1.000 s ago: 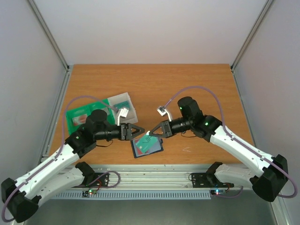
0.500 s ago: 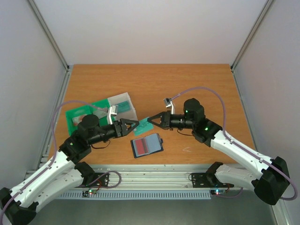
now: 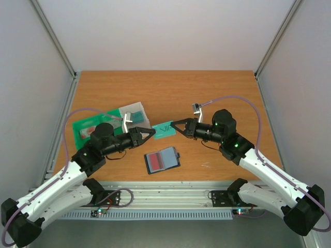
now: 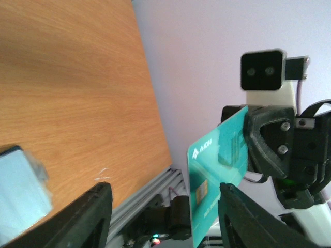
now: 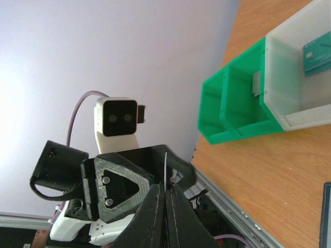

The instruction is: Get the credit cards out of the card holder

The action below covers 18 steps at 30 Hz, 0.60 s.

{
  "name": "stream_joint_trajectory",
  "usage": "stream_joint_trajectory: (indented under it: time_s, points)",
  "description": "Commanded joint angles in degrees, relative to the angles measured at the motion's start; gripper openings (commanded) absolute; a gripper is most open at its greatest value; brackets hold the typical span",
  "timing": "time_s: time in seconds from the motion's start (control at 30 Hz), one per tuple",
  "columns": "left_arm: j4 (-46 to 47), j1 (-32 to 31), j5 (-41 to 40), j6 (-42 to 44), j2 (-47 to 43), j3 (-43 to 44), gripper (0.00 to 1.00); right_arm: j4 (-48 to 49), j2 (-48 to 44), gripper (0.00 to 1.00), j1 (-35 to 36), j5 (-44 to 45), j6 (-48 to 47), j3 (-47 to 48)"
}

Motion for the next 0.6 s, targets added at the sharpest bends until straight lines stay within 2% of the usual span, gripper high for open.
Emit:
stream_joint_trajectory:
  time_s: [0.0, 0.07, 0.1, 0.23, 0.33, 0.37, 0.57]
  points:
    - [8.5, 0.0, 0.8, -1.8, 0.3, -0.5, 0.2, -1.4, -0.2, 0.01, -0.6, 1.7, -1.4, 1.2]
    - [10.8, 0.0, 0.8, -2.2, -0.1, -1.4, 0.04, -0.7, 0.1, 0.01, -0.6, 1.5, -1.4, 0.8]
    - [11.4, -0.1, 0.7, -2.4, -0.4, -1.8, 0.01, -0.3, 0.3, 0.01, -0.6, 1.4, -1.3, 0.6]
    - [10.6, 0.0, 0.7, -2.4, -0.4, -1.8, 0.0, 1.6, 0.5, 0.01, -0.6, 1.0, -0.3, -0.5]
    - [9.8, 0.0, 0.8, -1.4, 0.1, -1.7, 0.0, 1.6, 0.9, 0.06, -0.7, 0.9, -0.6, -0.8]
    - [9.6, 0.1, 0.6, -1.2, 0.2, -1.7, 0.0, 1.3, 1.1, 0.1, -0.7, 1.0, -0.7, -0.9]
    - [3.8, 0.6, -1.8, 4.1, 0.7, -0.8, 0.01, -1.3, 0.9, 0.48, -0.8, 1.2, -2.6, -1.7]
